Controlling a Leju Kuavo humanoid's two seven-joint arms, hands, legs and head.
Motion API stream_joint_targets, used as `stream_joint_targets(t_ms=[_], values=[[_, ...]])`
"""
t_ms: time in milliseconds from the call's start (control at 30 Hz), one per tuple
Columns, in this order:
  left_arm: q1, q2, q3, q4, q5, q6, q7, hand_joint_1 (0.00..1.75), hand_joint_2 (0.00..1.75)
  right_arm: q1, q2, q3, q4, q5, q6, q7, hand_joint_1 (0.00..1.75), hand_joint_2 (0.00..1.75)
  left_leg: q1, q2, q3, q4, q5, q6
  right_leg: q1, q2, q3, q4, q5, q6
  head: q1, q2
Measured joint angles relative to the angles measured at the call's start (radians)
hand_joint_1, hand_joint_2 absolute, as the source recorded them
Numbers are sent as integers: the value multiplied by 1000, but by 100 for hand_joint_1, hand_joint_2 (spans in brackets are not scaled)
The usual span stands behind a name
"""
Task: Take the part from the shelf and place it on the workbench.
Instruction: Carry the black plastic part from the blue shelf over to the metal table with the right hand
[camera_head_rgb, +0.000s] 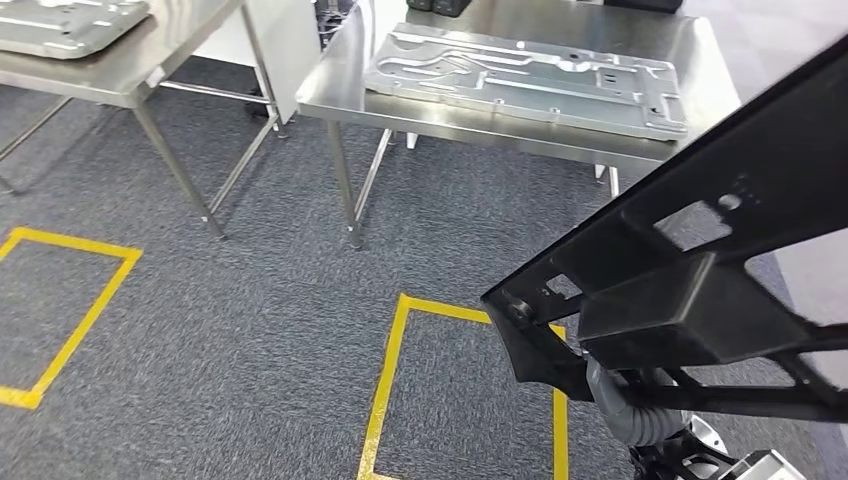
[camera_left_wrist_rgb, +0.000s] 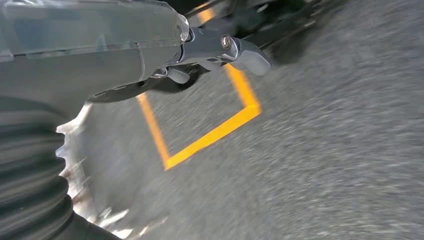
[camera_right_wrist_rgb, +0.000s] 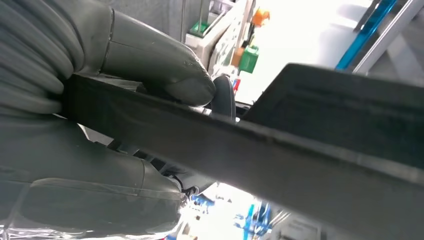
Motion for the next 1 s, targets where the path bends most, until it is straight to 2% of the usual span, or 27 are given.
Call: stream_joint_targets(t_ms=[33,67,100,133,167,200,233,300,333,367,400,433,467,500,533,567,600,633,667,700,733,800,833,900,933,967,1000], values=[[-4,1,0,-1,0,6,-18,0,175,-1,-3,4,5,0,-2,-1,169,175,-1,12,0,0,-1,0,-1,-4,-10,19,3,2,0,0],[-9,1,0,-2,0,8,-29,0,175,-1,-6,6,9,-1,-3,-2,169,175,-1,24,1,0,-3,-1,-2,-9,2,-2,24,3,0,0],[-15,1,0,-2,0,9,-33,0,175,-1,-9,8,13,-1,-3,-4,169,175,-1,35,4,1,-5,-3,-2,-19,33,-61,58,2,0,0],[-20,1,0,-3,0,8,-34,0,175,-1,-12,12,15,-1,-4,-5,169,175,-3,44,7,1,-8,-6,0,-42,74,-137,89,-1,0,0],[-24,2,0,-3,0,5,-31,0,175,-2,-15,15,16,-1,-4,-8,169,175,-6,53,11,2,-12,-11,3,-62,108,-201,111,-7,0,0],[-26,2,0,-3,0,-1,-21,0,175,-2,-17,19,16,-2,-5,-12,169,175,-8,61,14,2,-15,-16,6,-74,130,-243,122,-14,0,0],[-26,3,0,-3,0,-10,-1,0,175,-1,-19,21,17,-3,-6,-16,169,175,-11,70,18,3,-18,-22,10,-79,137,-260,123,-21,0,0],[-23,5,0,-3,0,-38,61,0,175,1,-23,24,17,-6,-10,-23,169,175,-12,87,24,2,-24,-33,9,-53,135,-261,124,-33,0,0],[-21,5,1,-3,0,-54,98,0,175,3,-24,24,17,-8,-13,-25,169,175,-11,80,25,7,-31,-39,6,-42,136,-264,126,-38,0,0],[-17,5,2,-3,0,-68,132,0,175,5,-25,25,16,-9,-15,-25,169,175,-9,61,20,25,-46,-43,3,-31,138,-267,128,-44,0,0],[-13,5,4,-3,0,-81,165,0,175,6,-25,25,16,-9,-16,-24,169,175,-7,35,2,67,-73,-48,0,-21,140,-270,130,-49,0,0],[-9,5,7,-3,0,-91,191,0,175,7,-25,26,16,-9,-17,-22,169,175,-5,8,-26,131,-107,-50,1,-11,139,-270,130,-52,0,0],[-4,4,11,-3,0,-99,210,0,175,8,-25,27,16,-9,-17,-20,169,175,-4,-7,-60,204,-141,-52,2,1,139,-270,131,-55,0,0],[-1,4,14,-2,0,-104,223,0,175,10,-26,27,16,-9,-17,-17,169,175,-4,-12,-92,267,-163,-53,3,14,139,-269,130,-56,0,0],[3,4,18,-2,0,-107,230,0,175,12,-26,28,16,-9,-16,-15,169,175,-4,-14,-109,297,-164,-54,4,28,139,-268,130,-56,0,0],[5,3,20,-2,0,-109,234,0,175,14,-26,28,16,-9,-16,-15,169,175,-3,-15,-107,285,-142,-53,5,42,140,-267,130,-56,0,0],[7,3,21,-2,0,-109,236,0,175,14,-26,29,16,-9,-16,-14,169,175,-3,-20,-88,236,-105,-51,5,57,141,-265,129,-54,0,0],[8,2,23,-2,0,-110,238,0,175,15,-26,29,15,-9,-16,-14,169,175,-1,-37,-58,162,-64,-47,4,70,141,-263,128,-52,0,0],[9,1,24,-2,0,-110,239,0,175,14,-25,29,15,-9,-16,-14,169,175,0,-58,-31,95,-36,-44,6,83,140,-259,127,-49,0,0],[9,0,24,-2,0,-110,240,0,175,14,-25,29,15,-9,-16,-14,169,175,1,-75,-11,48,-19,-40,6,94,138,-257,126,-44,0,0],[10,-1,25,-2,0,-110,241,0,175,15,-25,30,14,-9,-16,-14,169,175,1,-86,-2,25,-16,-35,6,104,135,-256,127,-38,0,0],[8,-4,25,-2,0,-110,242,0,175,16,-26,31,13,-9,-16,-13,169,175,-1,-72,1,20,-15,-23,4,122,129,-258,131,-24,0,0],[7,-6,25,-2,0,-110,242,0,175,18,-26,31,12,-9,-16,-13,169,175,-1,-61,3,16,-11,-15,3,114,127,-255,129,-18,0,0],[7,-10,26,-1,0,-109,239,0,175,17,-26,32,10,-9,-15,-11,169,175,2,-38,5,6,-5,-2,5,63,103,-209,100,-9,0,0],[8,-10,27,-1,0,-107,232,0,175,15,-26,32,10,-9,-13,-8,169,175,1,-26,5,4,-3,2,5,29,77,-155,71,-7,0,0],[9,-11,29,-1,0,-102,220,0,175,12,-26,33,10,-9,-11,-3,169,175,0,-13,4,4,-4,4,5,8,44,-89,39,-4,0,0],[9,-11,31,-1,0,-96,200,0,175,9,-26,33,10,-9,-9,4,169,175,-1,0,3,4,-5,5,3,0,12,-27,15,-1,0,0]])
